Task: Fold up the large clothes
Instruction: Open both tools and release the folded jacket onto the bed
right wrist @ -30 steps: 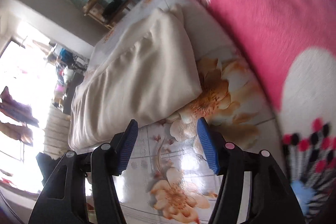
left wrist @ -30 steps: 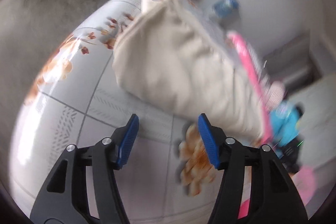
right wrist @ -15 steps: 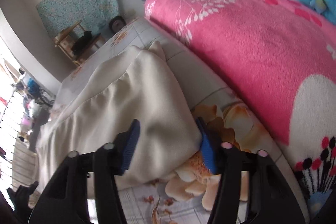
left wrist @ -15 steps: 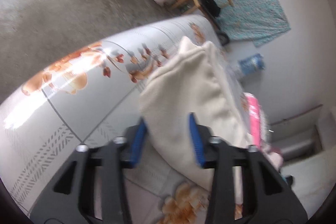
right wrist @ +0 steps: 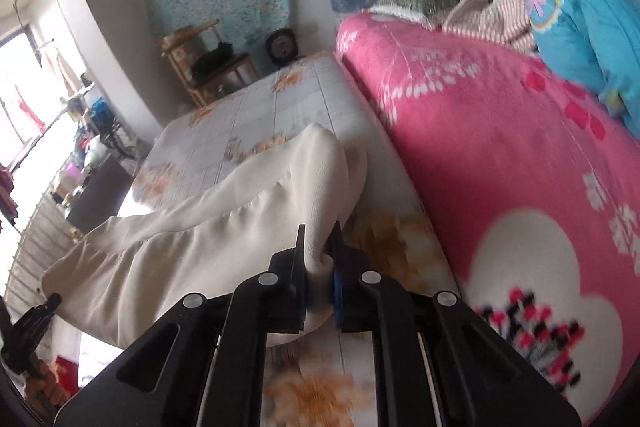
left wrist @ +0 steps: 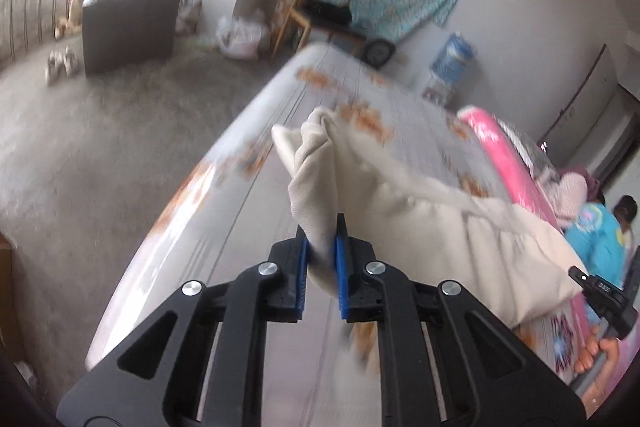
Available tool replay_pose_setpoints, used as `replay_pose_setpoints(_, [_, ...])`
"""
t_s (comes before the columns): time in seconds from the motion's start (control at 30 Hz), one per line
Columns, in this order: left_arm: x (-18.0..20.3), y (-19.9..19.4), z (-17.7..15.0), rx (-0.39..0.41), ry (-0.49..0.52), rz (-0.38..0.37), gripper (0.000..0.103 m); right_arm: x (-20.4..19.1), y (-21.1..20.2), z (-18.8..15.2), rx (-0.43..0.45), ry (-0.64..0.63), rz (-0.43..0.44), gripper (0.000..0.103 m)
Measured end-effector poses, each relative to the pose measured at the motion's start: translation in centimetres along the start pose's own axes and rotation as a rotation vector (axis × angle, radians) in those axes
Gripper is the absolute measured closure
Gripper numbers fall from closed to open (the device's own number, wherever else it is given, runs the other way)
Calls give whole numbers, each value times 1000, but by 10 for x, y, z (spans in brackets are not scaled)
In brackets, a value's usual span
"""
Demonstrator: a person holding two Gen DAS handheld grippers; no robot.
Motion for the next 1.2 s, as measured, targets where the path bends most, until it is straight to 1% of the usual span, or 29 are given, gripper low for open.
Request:
replay_pose_setpoints(0.03, [-9, -6, -10, -22, -2, 3, 89, 6, 0, -8, -30, 0, 12, 89])
replay_pose_setpoints(0.07, [-19, -7, -19, -46, 10, 15, 86, 16, 3, -20, -82, -6, 11, 87])
replay_pose_setpoints(0.1, [-27, -7, -24, -57, 22, 31, 81, 24, 7, -30, -116, -15, -9, 78])
replay_pose_setpoints(0.13, [-39, -11, -29, -48, 37, 108, 83, 38, 11, -38, -139, -22, -82, 71])
replay_pose_setpoints(0.17, [-47, -20, -30, -20, 56, 180, 82, 51, 9, -40, -141, -11, -146, 68])
replay_pose_setpoints(0.23, [-50, -38, -23, 45, 80, 218, 80, 69, -2, -36, -110, 44, -191, 68])
replay_pose_setpoints(0.3, [-45, -50, -10, 105, 101, 200, 77, 68, -14, -25, -58, 43, -202, 66])
replay_pose_setpoints(0.33, [-33, -48, -1, 118, 133, 166, 76, 54, -17, -15, -19, -2, -206, 59])
replay_pose_setpoints(0.37, [-18, -42, 6, 120, 169, 131, 76, 41, -17, -9, -1, -36, -196, 55])
replay_pose_setpoints(0.4, [-6, -33, 11, 114, 194, 103, 73, 22, -13, -3, 14, -83, -164, 49])
replay_pose_setpoints(0.43, [14, -17, 16, 89, 229, 48, 67, 1, -7, 2, 18, -127, -123, 46])
replay_pose_setpoints(0.5, [49, 15, 23, 52, 287, -29, 65, -53, 17, 7, -3, -242, -16, 45])
replay_pose_setpoints(0.57, [82, 50, 28, 1, 351, -100, 52, -96, 46, 8, -35, -317, 26, 45])
replay_pose_setpoints(0.6, [100, 79, 28, -55, 386, -112, 49, -113, 62, 9, -57, -335, 38, 45])
replay_pose_setpoints(0.63, [109, 93, 24, -89, 404, -93, 50, -128, 80, 9, -83, -342, 54, 45])
replay_pose_setpoints(0.67, [119, 119, 20, -148, 436, -60, 50, -136, 90, 9, -95, -348, 50, 45])
replay_pose_setpoints(0.73, [123, 156, 6, -225, 470, 12, 48, -152, 123, 4, -135, -398, -3, 43])
replay_pose_setpoints(0.77, [121, 165, 3, -209, 483, 38, 46, -155, 131, -1, -139, -424, -29, 40])
replay_pose_setpoints(0.8, [123, 165, 2, -195, 489, 38, 44, -157, 138, -3, -129, -451, -55, 36])
replay_pose_setpoints(0.83, [122, 162, 4, -207, 480, 31, 44, -158, 140, -2, -126, -460, -63, 36])
replay_pose_setpoints(0.9, [118, 148, 9, -205, 463, 43, 45, -159, 128, -1, -143, -436, -75, 37])
replay_pose_setpoints(0.93, [119, 140, 11, -189, 464, 33, 46, -158, 119, -1, -141, -422, -65, 37])
replay_pose_setpoints(0.97, [119, 121, 10, -161, 470, -14, 46, -161, 105, -2, -120, -417, -30, 37])
replay_pose_setpoints(1.0, [118, 118, 10, -150, 474, -47, 45, -163, 90, -6, -91, -424, -7, 37])
replay_pose_setpoints(1.03, [118, 114, 6, -154, 480, -72, 42, -165, 80, -12, -74, -438, 5, 37])
replay_pose_setpoints(1.07, [116, 116, 0, -175, 486, -77, 41, -166, 79, -17, -75, -450, 12, 37])
replay_pose_setpoints(1.13, [109, 138, -16, -258, 495, -29, 38, -174, 90, -34, -114, -488, 10, 36])
replay_pose_setpoints(1.17, [108, 142, -21, -259, 499, -24, 38, -176, 104, -45, -134, -519, -32, 36])
replay_pose_setpoints(1.2, [110, 139, -21, -243, 507, -19, 38, -178, 107, -50, -117, -540, -59, 36])
Point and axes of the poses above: each gripper's, at about its wrist camera, not at the fingertips, and y roughly the way its jaws point, x to its right, z to its top, the point moved 3 cm from there along y, roughly the way its jaws point, and after that the axes turned 6 degrees about -z, right-handed, at the moved point
